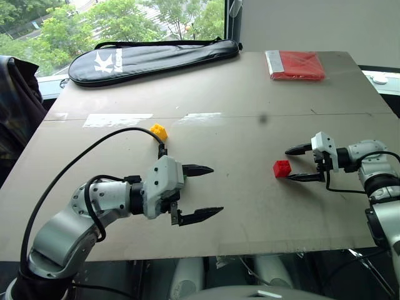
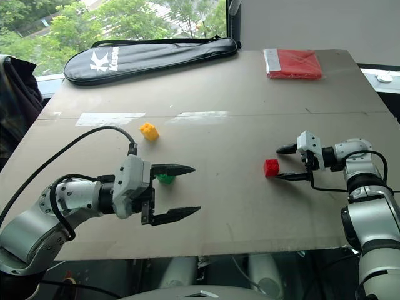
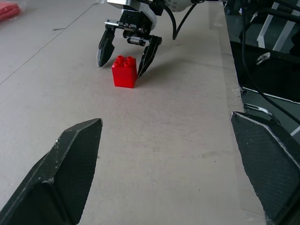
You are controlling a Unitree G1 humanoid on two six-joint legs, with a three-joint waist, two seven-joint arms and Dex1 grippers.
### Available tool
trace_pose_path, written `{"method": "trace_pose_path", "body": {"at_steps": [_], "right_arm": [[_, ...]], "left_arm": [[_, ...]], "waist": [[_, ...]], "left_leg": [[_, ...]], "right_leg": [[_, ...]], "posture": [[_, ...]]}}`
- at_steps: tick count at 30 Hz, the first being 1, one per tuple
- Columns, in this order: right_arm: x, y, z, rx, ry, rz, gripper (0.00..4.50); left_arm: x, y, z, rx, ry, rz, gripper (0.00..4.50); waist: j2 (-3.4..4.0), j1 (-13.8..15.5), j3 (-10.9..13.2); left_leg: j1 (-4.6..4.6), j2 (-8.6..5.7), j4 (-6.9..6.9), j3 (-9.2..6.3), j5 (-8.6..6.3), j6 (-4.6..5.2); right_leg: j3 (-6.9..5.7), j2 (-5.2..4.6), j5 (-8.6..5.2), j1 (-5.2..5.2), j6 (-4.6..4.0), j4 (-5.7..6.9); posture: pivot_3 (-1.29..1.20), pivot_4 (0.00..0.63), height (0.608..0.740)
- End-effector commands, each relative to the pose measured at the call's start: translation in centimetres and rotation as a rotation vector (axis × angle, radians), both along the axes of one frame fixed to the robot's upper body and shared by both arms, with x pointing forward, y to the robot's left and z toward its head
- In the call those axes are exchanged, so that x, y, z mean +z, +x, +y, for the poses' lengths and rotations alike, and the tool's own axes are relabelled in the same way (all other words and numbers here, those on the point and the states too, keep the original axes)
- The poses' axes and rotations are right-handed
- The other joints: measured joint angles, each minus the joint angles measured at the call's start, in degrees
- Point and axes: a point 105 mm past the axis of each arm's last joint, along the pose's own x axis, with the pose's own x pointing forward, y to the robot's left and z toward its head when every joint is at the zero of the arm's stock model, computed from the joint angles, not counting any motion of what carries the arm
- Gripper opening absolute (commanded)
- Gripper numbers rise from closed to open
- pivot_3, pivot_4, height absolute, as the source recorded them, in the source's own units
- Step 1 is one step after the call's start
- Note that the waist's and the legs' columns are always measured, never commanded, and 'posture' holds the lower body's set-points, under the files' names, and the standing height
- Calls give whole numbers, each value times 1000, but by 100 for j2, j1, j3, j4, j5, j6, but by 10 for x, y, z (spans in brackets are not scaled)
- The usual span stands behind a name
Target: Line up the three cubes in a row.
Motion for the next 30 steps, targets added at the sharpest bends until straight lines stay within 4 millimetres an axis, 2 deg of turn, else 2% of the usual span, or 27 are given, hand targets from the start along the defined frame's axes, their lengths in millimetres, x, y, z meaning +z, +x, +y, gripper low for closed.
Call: {"method": "trace_pose_path", "body": {"at_steps": [1,4,11,15,19,24,30], "right_arm": [[14,0,2,48,20,-41,4474],[23,0,0,30,82,-70,4474],[53,-6,-13,-16,243,-167,4474],[62,-25,-17,-14,330,-177,4474],[59,-48,-10,16,368,-147,4474],[55,-73,-2,20,400,-119,4474],[57,-85,-3,32,400,-125,4474]], "left_arm": [[4,-2,3,20,-7,-24,4500],[-2,-2,10,111,-17,-43,4500],[-23,14,37,497,-79,-96,4500],[-43,21,54,773,-81,-143,4500],[-57,26,61,914,-71,-163,4500],[-74,41,61,949,-37,-158,4500],[-92,58,56,893,-19,-94,4500]], "waist": [[0,-7,0],[3,-26,0],[5,19,2],[5,32,0],[5,45,-1],[7,28,-3],[7,16,-3]], "left_leg": [[0,0,0,0,0,0],[0,1,0,0,0,0],[0,-2,0,1,0,0],[0,-4,-1,0,-1,1],[2,-5,-1,-4,-1,2],[10,-4,1,-3,0,2],[11,-3,6,-1,0,2]], "right_leg": [[0,0,0,0,0,0],[1,0,0,-1,0,0],[0,-8,0,1,0,0],[-1,-13,0,5,0,-4],[-4,-15,0,8,0,0],[-4,-9,-12,11,21,4],[-4,-7,-12,11,22,5]], "posture": [[0,150,708],[0,150,708],[0,150,708],[0,150,708],[0,150,708],[0,150,708],[0,150,708]]}}
